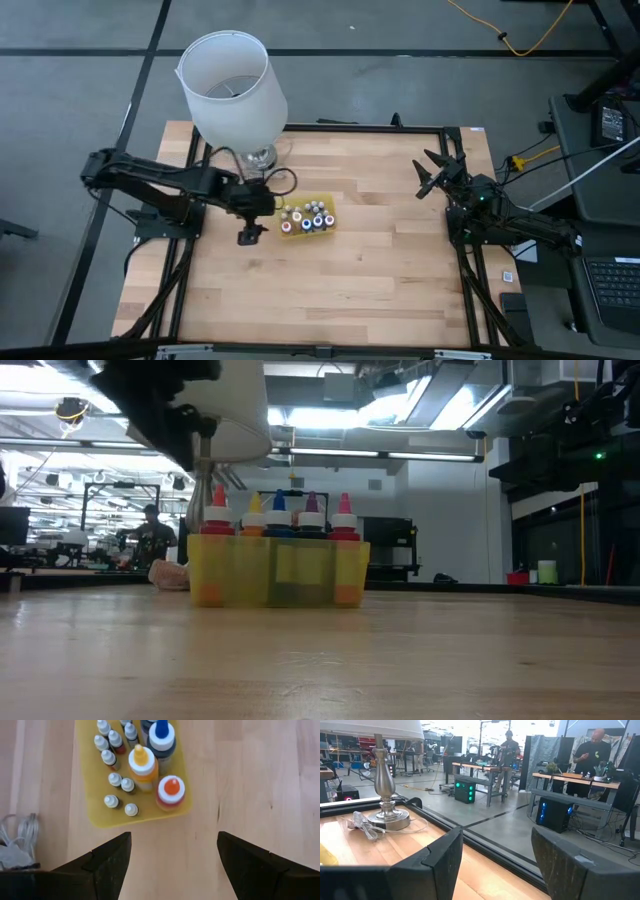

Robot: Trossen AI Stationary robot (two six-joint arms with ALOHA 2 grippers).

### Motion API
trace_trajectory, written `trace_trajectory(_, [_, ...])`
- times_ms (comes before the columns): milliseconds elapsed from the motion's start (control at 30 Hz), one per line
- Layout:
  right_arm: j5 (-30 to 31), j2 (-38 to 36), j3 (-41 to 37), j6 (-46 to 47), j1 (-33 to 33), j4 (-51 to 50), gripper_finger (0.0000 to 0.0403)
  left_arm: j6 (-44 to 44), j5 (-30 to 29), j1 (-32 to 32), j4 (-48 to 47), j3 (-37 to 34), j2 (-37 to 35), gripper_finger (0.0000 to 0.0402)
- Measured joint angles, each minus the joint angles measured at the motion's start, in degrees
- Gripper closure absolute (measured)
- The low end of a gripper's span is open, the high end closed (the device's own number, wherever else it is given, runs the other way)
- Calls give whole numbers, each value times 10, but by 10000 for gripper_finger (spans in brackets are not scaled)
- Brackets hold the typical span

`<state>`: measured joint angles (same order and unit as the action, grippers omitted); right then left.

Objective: Pick & Place food coloring
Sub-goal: Return to Home Position

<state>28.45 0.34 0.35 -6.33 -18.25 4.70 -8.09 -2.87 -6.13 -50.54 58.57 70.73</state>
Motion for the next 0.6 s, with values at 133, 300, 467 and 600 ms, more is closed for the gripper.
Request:
trace_trajectory(133, [0,0,0,0,0,0,166,24,0,0,42,-69,-70,111])
trace_trajectory(300, [0,0,0,0,0,0,166,18,-4,0,92,-154,-160,111])
trace_trajectory(467, [0,0,0,0,0,0,166,-36,-21,7,131,-233,-257,111])
trace_trajectory(600, [0,0,0,0,0,0,166,-81,-20,13,150,-286,-338,111])
